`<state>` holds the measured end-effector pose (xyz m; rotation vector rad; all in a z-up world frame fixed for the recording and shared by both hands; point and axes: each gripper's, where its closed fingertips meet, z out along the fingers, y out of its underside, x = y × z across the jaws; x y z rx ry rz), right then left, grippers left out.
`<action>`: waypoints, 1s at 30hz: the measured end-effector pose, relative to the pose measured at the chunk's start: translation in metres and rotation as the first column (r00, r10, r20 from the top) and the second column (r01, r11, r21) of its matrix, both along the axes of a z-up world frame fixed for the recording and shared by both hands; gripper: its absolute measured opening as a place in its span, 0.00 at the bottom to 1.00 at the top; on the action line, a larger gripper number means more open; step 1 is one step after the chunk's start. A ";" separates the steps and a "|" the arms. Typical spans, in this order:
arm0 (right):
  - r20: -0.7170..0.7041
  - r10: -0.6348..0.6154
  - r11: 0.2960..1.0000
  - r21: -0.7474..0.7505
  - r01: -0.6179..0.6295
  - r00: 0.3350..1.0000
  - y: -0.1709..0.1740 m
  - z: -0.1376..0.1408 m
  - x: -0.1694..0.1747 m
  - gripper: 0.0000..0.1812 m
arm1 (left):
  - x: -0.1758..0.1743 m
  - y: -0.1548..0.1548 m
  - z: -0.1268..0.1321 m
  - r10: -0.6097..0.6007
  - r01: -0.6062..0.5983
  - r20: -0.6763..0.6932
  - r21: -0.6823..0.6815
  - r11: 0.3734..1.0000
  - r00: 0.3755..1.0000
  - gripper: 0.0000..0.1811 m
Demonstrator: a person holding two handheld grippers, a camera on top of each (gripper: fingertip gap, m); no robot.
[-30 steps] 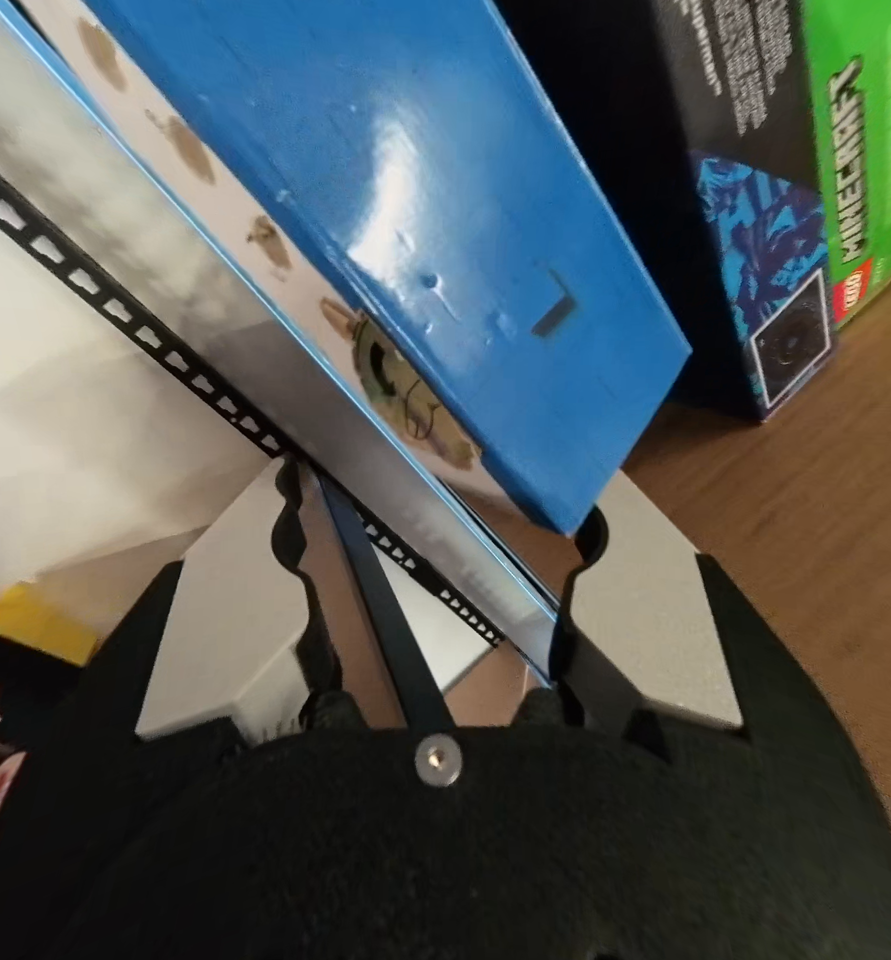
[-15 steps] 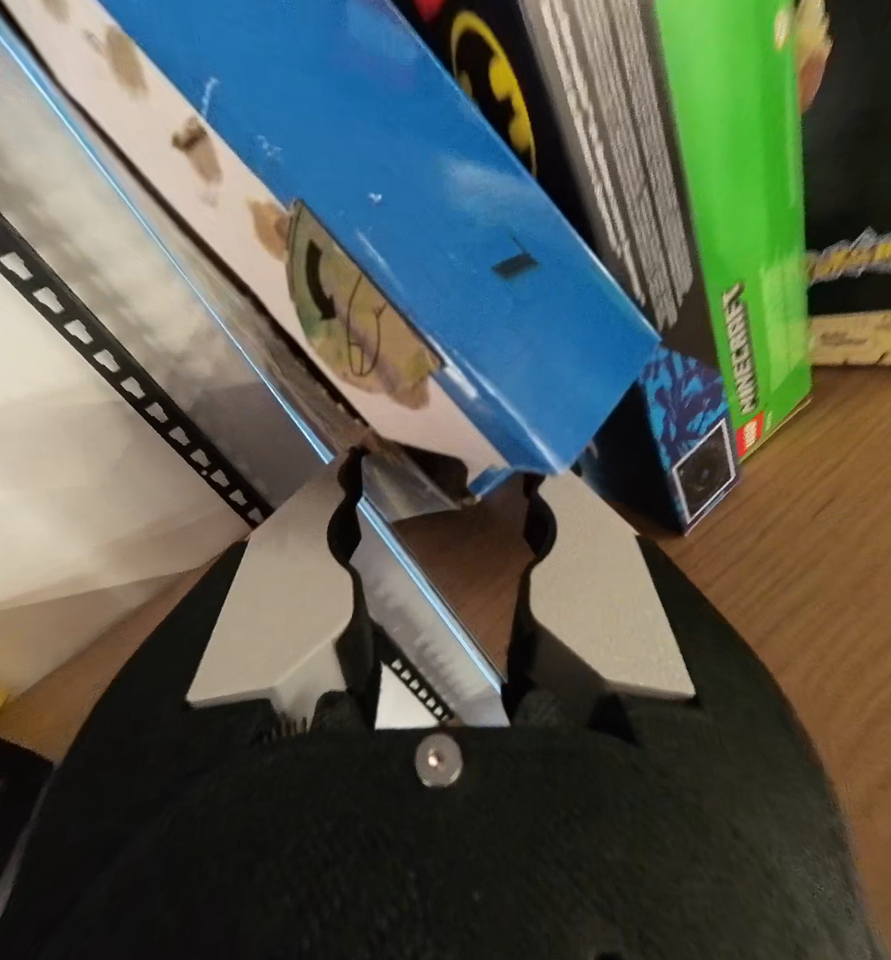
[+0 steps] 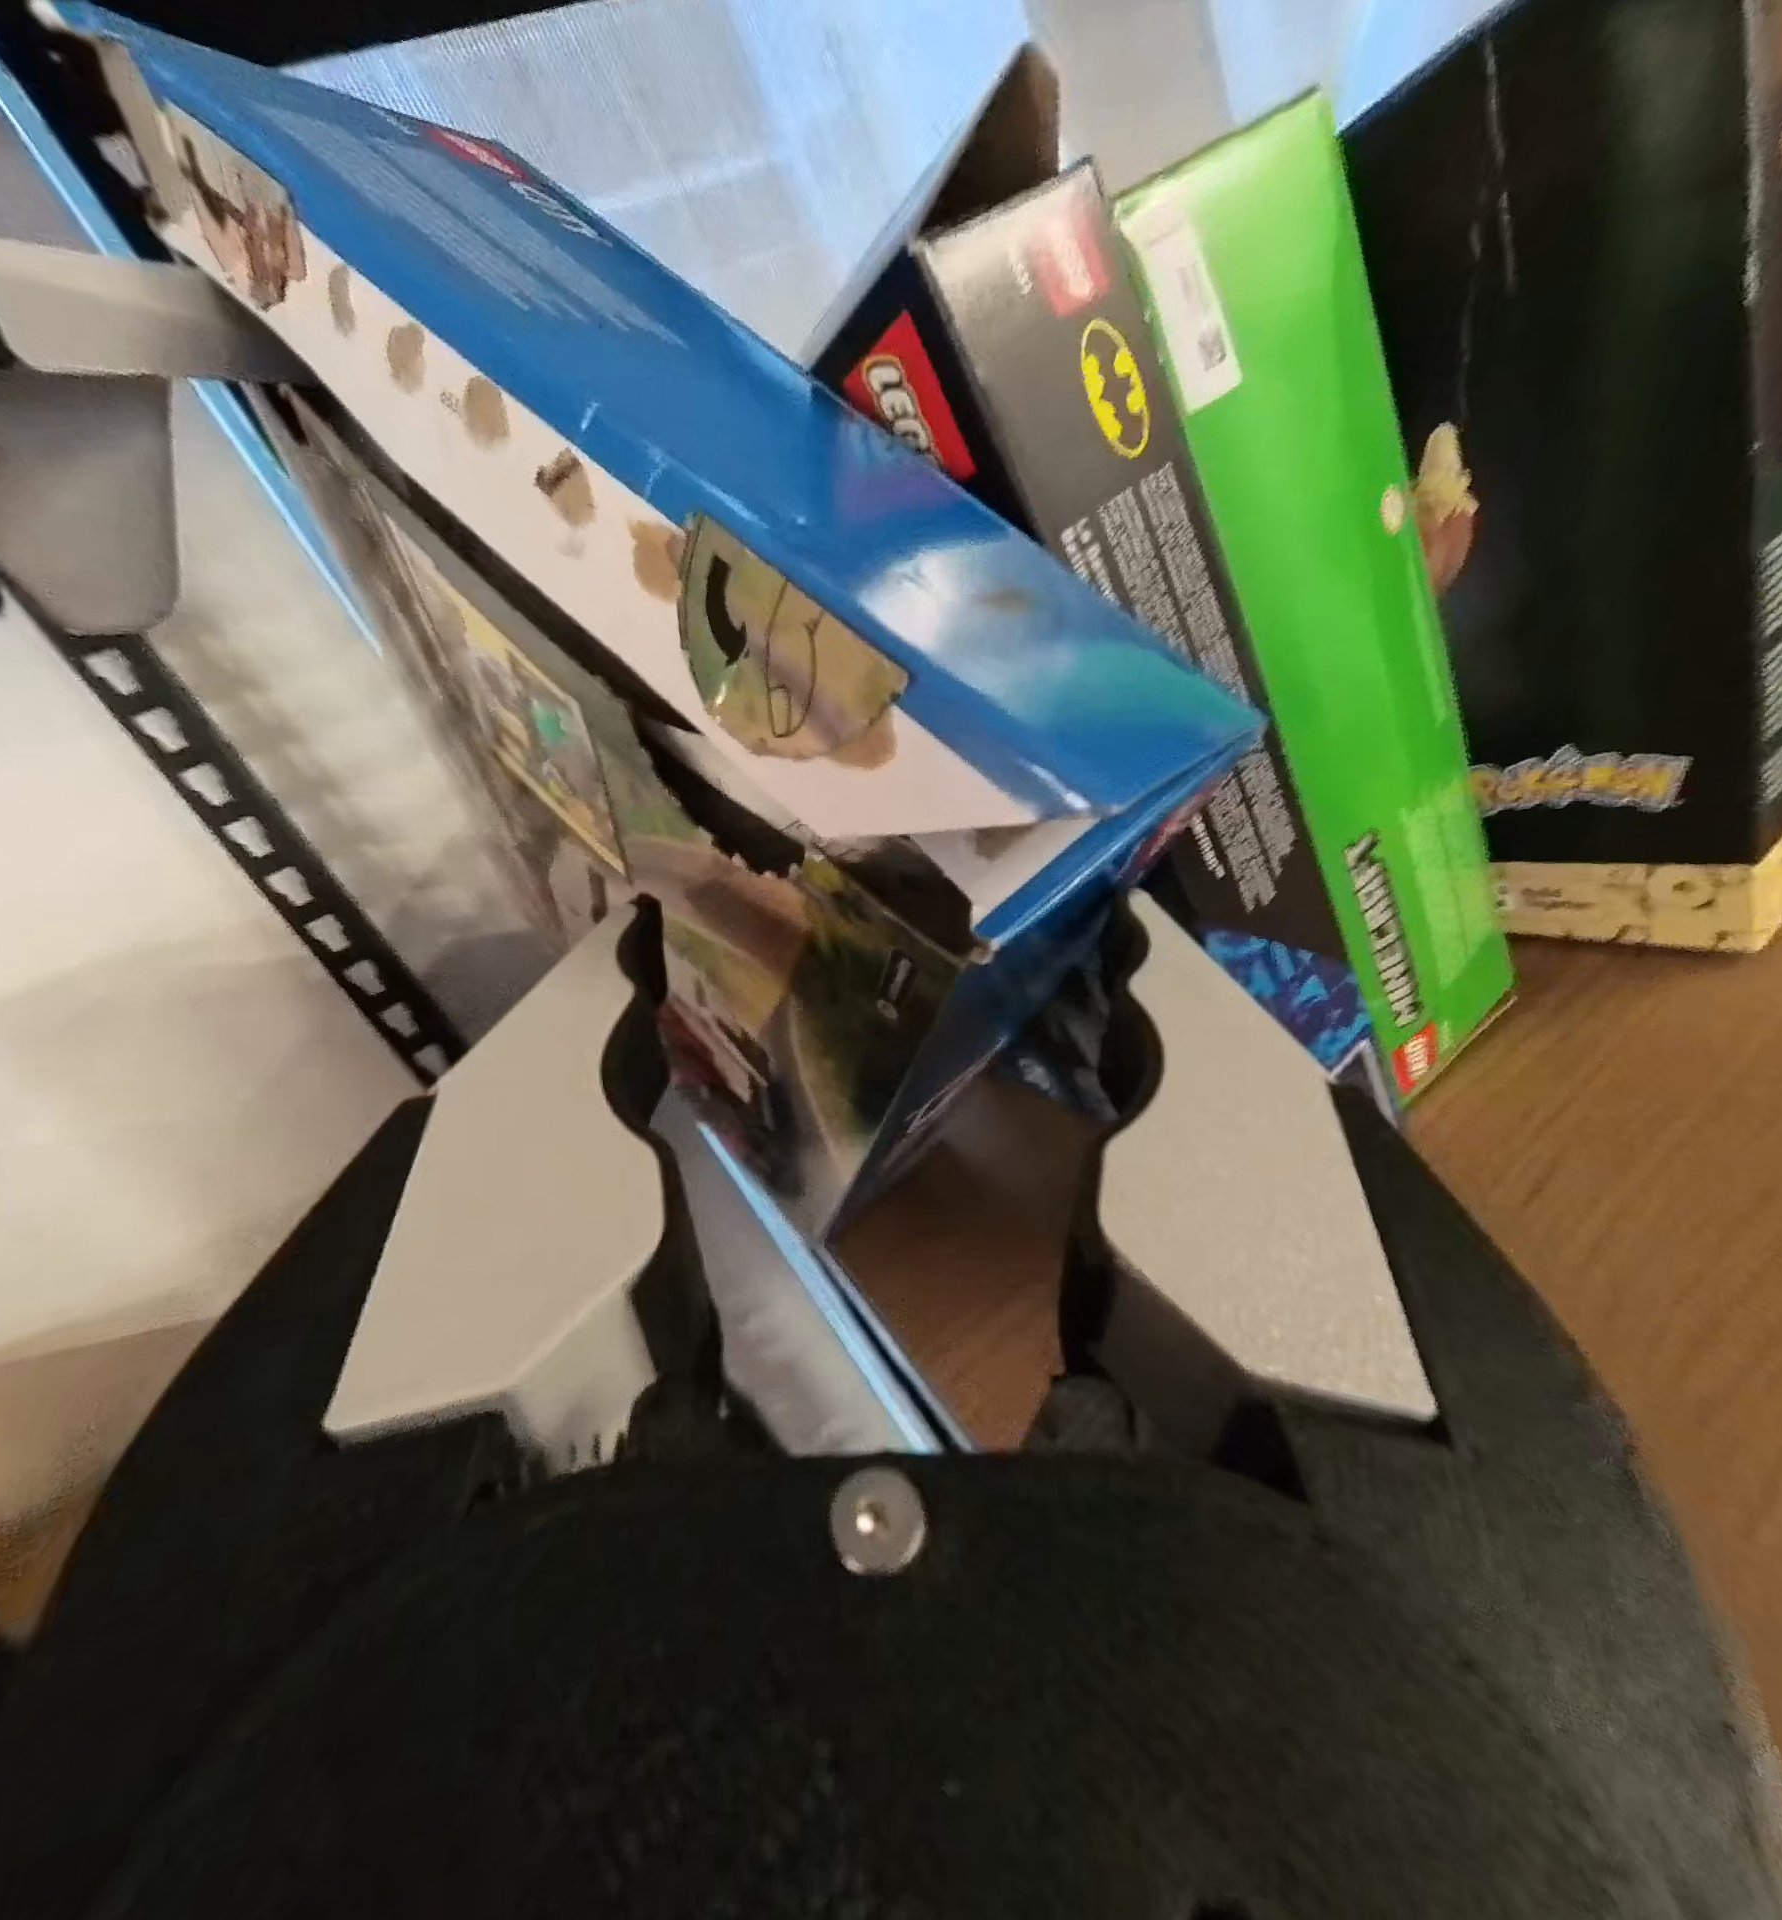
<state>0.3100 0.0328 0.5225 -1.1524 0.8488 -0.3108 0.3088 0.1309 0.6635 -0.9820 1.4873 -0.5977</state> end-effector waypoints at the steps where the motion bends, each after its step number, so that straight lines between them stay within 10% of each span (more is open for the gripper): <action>1: 0.028 -0.023 1.000 0.001 0.023 0.999 -0.003 0.003 0.000 0.46 | 0.000 0.000 0.000 -0.001 0.001 0.003 0.001 1.000 1.000 0.18; 13: 0.342 -0.181 0.950 -0.181 0.254 0.922 -0.015 0.040 -0.014 0.48 | -0.017 0.026 0.003 -0.041 0.042 0.029 -0.062 0.997 0.999 0.18; 30: 0.228 -0.139 0.990 0.002 0.142 0.964 -0.020 0.056 -0.014 0.42 | -0.025 0.034 0.003 -0.056 0.060 0.057 -0.062 0.996 0.997 0.18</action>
